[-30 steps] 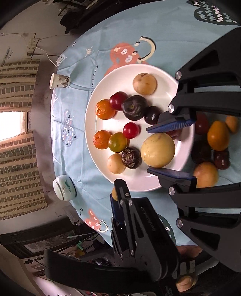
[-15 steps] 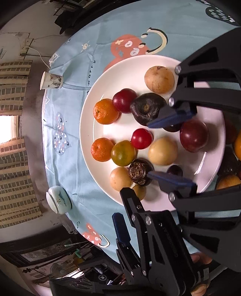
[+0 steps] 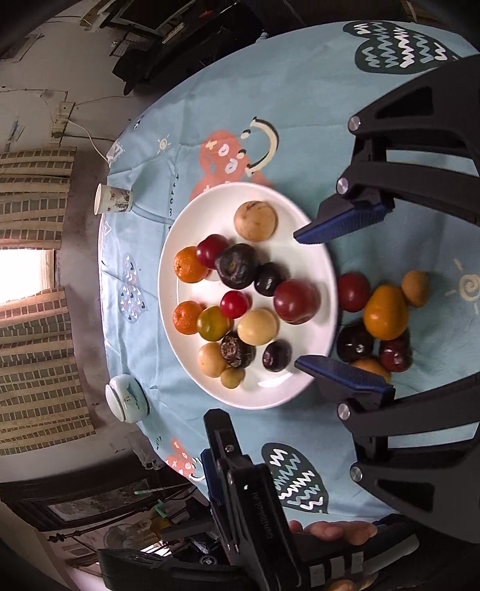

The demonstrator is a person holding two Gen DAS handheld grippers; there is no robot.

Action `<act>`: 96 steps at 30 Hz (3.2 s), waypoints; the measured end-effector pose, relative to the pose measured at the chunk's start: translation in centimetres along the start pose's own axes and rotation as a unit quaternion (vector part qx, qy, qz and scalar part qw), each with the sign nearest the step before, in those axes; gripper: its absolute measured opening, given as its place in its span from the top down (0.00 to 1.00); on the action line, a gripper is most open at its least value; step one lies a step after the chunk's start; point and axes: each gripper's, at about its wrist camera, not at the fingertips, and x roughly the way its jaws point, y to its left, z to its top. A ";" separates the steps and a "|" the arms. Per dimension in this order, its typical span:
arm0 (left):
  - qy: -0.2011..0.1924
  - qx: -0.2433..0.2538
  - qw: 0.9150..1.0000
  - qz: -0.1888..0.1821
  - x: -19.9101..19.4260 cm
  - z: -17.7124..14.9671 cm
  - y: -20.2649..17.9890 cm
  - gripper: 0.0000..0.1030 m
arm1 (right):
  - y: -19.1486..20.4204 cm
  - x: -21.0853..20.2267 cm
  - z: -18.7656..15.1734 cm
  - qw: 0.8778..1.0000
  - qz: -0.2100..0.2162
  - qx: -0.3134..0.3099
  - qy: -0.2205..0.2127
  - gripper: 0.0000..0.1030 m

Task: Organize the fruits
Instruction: 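Carry both held fruits onto the white plate and open both tools, then move both open tools back, right tool approaching a yellow-orange fruit, then grasp a large tan pear with the left tool while the right grasps a yellow-orange fruit, then carry both held fruits onto the white plate and open both tools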

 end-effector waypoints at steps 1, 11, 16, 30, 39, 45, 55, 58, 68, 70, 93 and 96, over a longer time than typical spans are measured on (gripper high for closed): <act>-0.001 0.001 1.000 0.000 -0.6 -0.4 -0.3 0.22 | -0.2 -0.5 -0.6 1.000 -0.001 0.002 -0.001 0.39; 0.020 0.020 1.000 0.006 -4.8 -6.4 -2.7 0.05 | -1.2 -4.3 -6.4 1.000 -0.002 0.031 -0.006 0.34; 0.033 0.010 0.999 0.001 -6.2 -10.1 -2.3 0.05 | -0.9 -5.1 -9.8 0.999 -0.003 0.038 -0.015 0.11; 0.058 0.020 0.998 0.005 -5.2 -12.5 -2.1 0.05 | -1.2 2.6 -9.7 0.999 0.002 0.029 0.014 0.72; 0.071 0.034 0.996 0.036 -0.6 -12.0 -2.3 0.05 | -1.9 -2.2 -10.8 0.998 0.021 0.051 -0.003 0.71; 0.095 0.065 0.992 0.044 2.6 -12.0 -3.9 0.19 | -3.5 -3.6 -11.7 0.996 0.040 0.082 -0.008 0.71; 0.090 0.061 0.994 -0.001 2.8 -11.8 -4.8 0.59 | -4.0 -3.7 -11.8 0.993 0.058 0.097 -0.010 0.71; 0.079 0.051 0.995 -0.012 1.4 -11.9 -4.6 0.59 | -3.9 -3.6 -11.6 0.993 0.062 0.095 -0.010 0.71; 0.047 0.041 0.998 -0.029 -2.2 -11.9 -3.9 0.59 | -2.5 -2.7 -11.2 0.994 0.069 0.084 0.002 0.71; 0.039 0.040 0.998 -0.032 -2.8 -11.7 -3.8 0.59 | -2.4 -2.6 -11.1 0.994 0.070 0.083 0.003 0.71; 0.017 0.062 0.998 -0.006 5.2 5.6 -4.8 0.58 | -4.2 4.2 5.4 1.000 0.002 0.013 -0.016 0.72; 0.041 0.062 0.997 -0.009 7.9 6.3 -5.1 0.58 | -6.1 6.5 6.1 0.999 -0.005 0.033 -0.004 0.72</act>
